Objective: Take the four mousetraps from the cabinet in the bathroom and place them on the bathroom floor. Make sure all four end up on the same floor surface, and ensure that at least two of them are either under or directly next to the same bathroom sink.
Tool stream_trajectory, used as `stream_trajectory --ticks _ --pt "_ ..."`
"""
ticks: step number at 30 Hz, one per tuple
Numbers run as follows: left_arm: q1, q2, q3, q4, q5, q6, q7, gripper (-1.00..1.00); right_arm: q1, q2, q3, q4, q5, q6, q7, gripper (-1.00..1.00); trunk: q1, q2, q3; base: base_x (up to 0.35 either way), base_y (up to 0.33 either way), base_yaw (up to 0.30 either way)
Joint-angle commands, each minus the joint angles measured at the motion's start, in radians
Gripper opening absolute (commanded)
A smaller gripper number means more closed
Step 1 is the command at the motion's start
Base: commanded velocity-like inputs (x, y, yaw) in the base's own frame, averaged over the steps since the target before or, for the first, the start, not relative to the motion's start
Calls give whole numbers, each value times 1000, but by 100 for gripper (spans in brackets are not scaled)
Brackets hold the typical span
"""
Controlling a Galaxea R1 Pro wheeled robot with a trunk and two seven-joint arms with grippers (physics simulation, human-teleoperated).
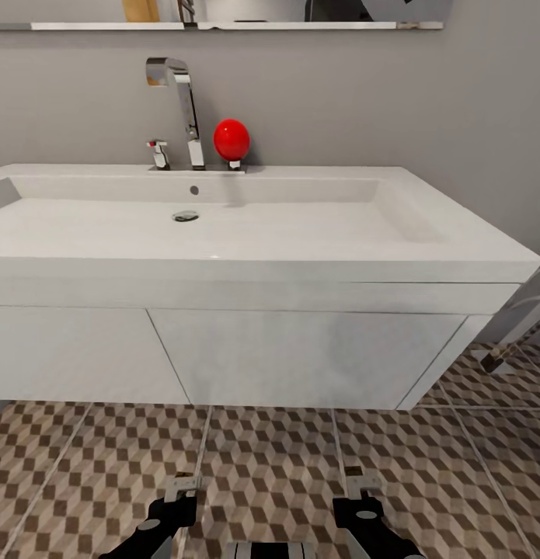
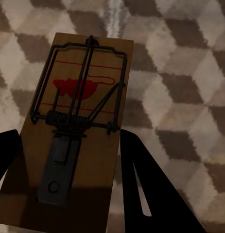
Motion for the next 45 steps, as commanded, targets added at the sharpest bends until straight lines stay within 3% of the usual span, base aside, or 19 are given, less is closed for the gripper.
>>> stream_trajectory --ticks 1,38,40,45 --pt "0 1 -9 0 5 -2 9 -100 0 0 2 0 4 2 -4 -100 0 0 -1 0 0 0" --pt "0 1 -8 -11 4 -10 16 -100 -1 4 1 -10 5 1 -5 -100 0 0 -1 0 0 0" --pt "-2 2 -8 -28 5 0 14 -100 -2 8 1 -32 7 4 -5 -100 0 0 -1 0 0 0" --pt "-12 1 -7 -42 12 103 5 -100 -42 38 0 -65 50 11 -8 -100 0 0 -1 0 0 0"
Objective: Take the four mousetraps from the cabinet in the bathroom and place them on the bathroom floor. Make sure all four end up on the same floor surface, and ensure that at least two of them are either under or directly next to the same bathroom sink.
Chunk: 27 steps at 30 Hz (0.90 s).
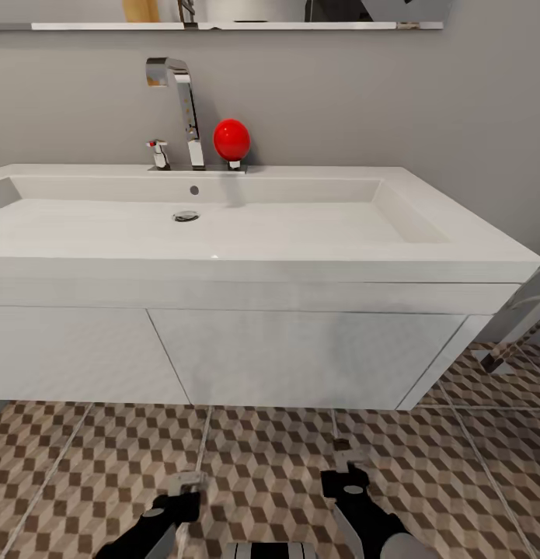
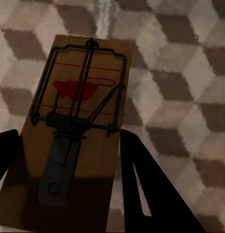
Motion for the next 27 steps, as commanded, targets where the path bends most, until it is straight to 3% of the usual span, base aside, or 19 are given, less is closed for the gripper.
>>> stream_trajectory --ticks 1,6,13,27 --pt "-4 -2 -8 -4 4 33 7 -100 -20 8 1 5 22 4 -5 -100 0 0 -1 0 0 0" --pt "-25 -27 -9 3 2 72 -1 -100 -60 17 -2 51 41 -3 -6 -100 0 0 -1 0 0 0" --pt "-33 -37 -9 20 0 70 -6 -100 -70 25 -2 77 47 -8 -6 -100 0 0 -1 0 0 0" --pt "-37 -43 -9 31 -5 -47 -7 -100 -71 23 -5 133 46 -37 -6 -100 0 0 -1 0 0 0"
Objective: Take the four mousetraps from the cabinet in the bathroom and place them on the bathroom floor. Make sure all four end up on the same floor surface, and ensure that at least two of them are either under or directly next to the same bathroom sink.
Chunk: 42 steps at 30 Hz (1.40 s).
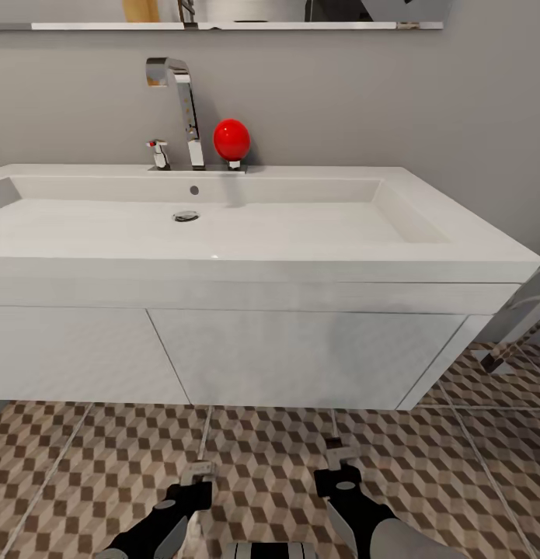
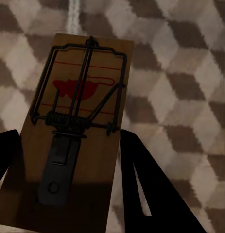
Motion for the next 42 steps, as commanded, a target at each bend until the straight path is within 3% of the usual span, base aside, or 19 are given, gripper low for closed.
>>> stream_trajectory --ticks 1,19,28,42 --pt "-1 1 -9 -1 4 -7 10 -100 -1 0 1 2 6 -1 -4 -100 0 0 -1 0 0 0" --pt "-2 0 -9 10 4 -46 10 -100 -1 -18 -6 21 -1 -3 9 -100 0 0 -1 0 0 0" --pt "-2 0 -8 13 5 -55 9 -100 -1 -20 -7 93 -18 -60 10 -100 0 0 -1 0 0 0" --pt "-1 0 -11 -3 4 -52 9 -100 -1 -21 -6 101 -21 -81 11 -100 0 0 -1 0 0 0"
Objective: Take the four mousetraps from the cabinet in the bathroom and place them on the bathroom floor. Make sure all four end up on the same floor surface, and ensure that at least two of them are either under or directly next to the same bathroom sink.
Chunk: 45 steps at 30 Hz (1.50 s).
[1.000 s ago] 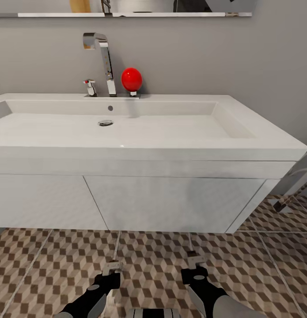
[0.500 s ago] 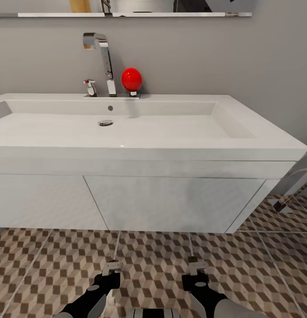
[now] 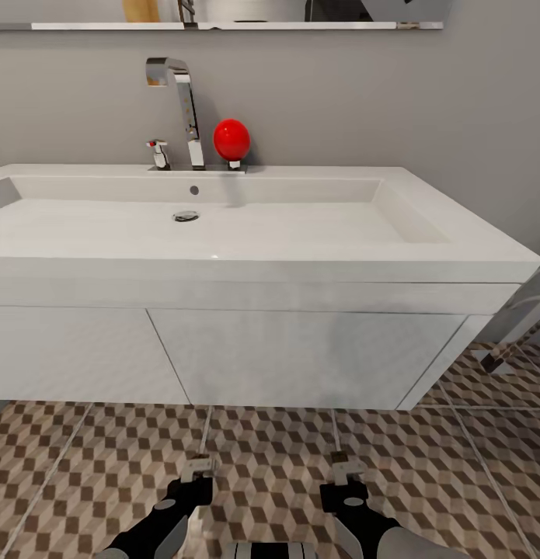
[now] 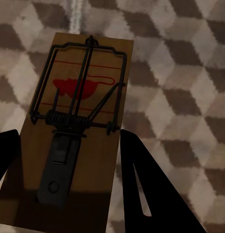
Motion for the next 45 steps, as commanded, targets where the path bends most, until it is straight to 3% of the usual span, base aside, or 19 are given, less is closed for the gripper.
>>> stream_trajectory --ticks 1,23,32,40,45 --pt "-1 0 -9 0 4 -3 10 -100 -1 0 0 1 9 -1 -5 -100 0 0 -1 0 0 0" --pt "-1 0 -10 -3 4 0 14 -100 -1 0 1 1 9 -2 -4 -100 0 0 -1 0 0 0" --pt "-1 0 -11 -4 4 2 15 -100 -1 0 1 1 10 -2 -4 -100 4 -2 -36 0 0 0" --pt "-1 0 -11 -4 4 0 17 -100 -1 0 1 1 11 -2 -4 -100 4 -2 -36 0 0 0" --pt "-1 0 -11 -4 4 -1 17 -100 -1 0 0 1 12 -2 -4 -100 6 -4 -55 0 0 0"
